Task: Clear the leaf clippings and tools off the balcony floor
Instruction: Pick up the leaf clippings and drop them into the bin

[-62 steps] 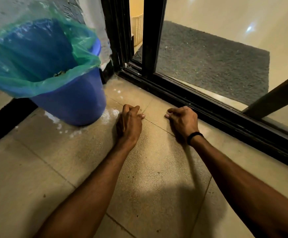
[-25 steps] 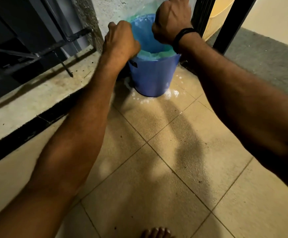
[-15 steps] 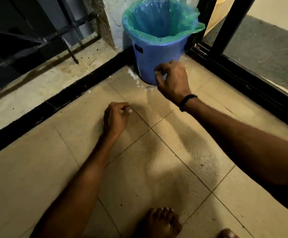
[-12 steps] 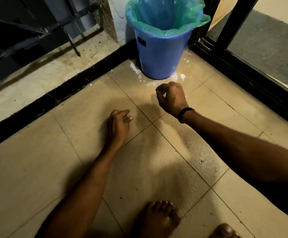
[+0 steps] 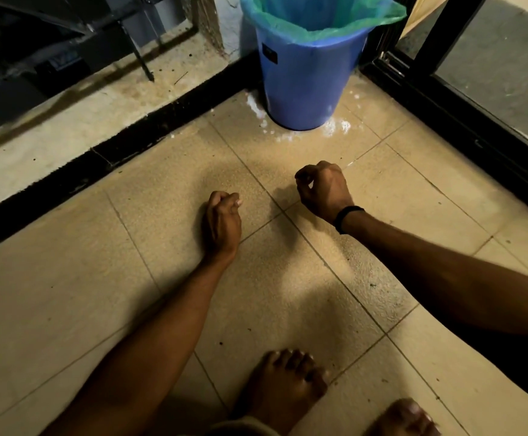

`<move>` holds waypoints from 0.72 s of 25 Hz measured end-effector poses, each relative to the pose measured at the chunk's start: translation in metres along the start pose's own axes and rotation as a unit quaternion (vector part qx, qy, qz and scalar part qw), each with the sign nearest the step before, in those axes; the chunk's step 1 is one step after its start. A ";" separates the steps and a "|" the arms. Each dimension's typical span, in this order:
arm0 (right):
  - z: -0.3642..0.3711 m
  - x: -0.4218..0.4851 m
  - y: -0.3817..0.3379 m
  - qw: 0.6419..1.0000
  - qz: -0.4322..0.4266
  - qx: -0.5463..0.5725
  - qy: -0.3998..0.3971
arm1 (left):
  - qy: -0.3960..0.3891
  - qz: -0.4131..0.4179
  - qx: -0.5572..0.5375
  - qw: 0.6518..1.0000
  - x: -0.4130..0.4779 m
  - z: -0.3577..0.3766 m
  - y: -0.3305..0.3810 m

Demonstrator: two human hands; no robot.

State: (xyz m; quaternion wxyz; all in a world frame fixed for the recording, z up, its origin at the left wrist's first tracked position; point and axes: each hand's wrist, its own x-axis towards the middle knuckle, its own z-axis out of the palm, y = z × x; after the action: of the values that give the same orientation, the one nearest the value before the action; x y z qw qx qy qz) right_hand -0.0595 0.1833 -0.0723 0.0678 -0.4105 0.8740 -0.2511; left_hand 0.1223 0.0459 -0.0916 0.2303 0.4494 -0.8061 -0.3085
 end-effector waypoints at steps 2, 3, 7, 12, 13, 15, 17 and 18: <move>0.001 -0.004 0.002 1.000 -0.010 0.000 -0.001 | -0.041 0.031 0.019 0.998 -0.033 -0.001 0.011; 0.003 -0.006 0.004 1.000 -0.017 -0.002 -0.003 | -0.122 0.104 0.045 0.986 -0.061 -0.012 -0.002; 0.012 -0.019 0.006 0.999 -0.032 -0.008 -0.018 | -0.454 0.175 0.071 0.871 -0.236 -0.029 -0.036; 0.039 -0.052 -0.027 0.991 -0.104 0.018 -0.083 | -0.441 0.213 0.085 0.868 -0.234 -0.032 -0.032; 0.045 -0.058 -0.034 0.987 -0.122 0.021 -0.100 | -0.451 0.206 0.046 0.867 -0.207 -0.029 -0.039; 0.052 -0.067 -0.045 0.979 -0.148 0.034 -0.133 | -0.230 0.247 0.100 0.936 -0.095 -0.037 -0.019; 0.050 -0.067 -0.048 0.976 -0.160 0.043 -0.144 | -0.078 0.117 0.175 0.974 0.002 -0.023 0.022; 0.046 -0.063 -0.047 0.977 -0.155 0.046 -0.140 | -0.030 0.037 0.140 0.989 0.016 -0.009 0.016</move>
State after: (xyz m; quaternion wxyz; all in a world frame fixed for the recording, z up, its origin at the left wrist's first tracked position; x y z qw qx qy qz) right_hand 0.0284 0.1880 -0.0944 0.1682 -0.5681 0.7695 -0.2385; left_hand 0.1117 0.0361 -0.0727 0.1520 0.4375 -0.8639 -0.1976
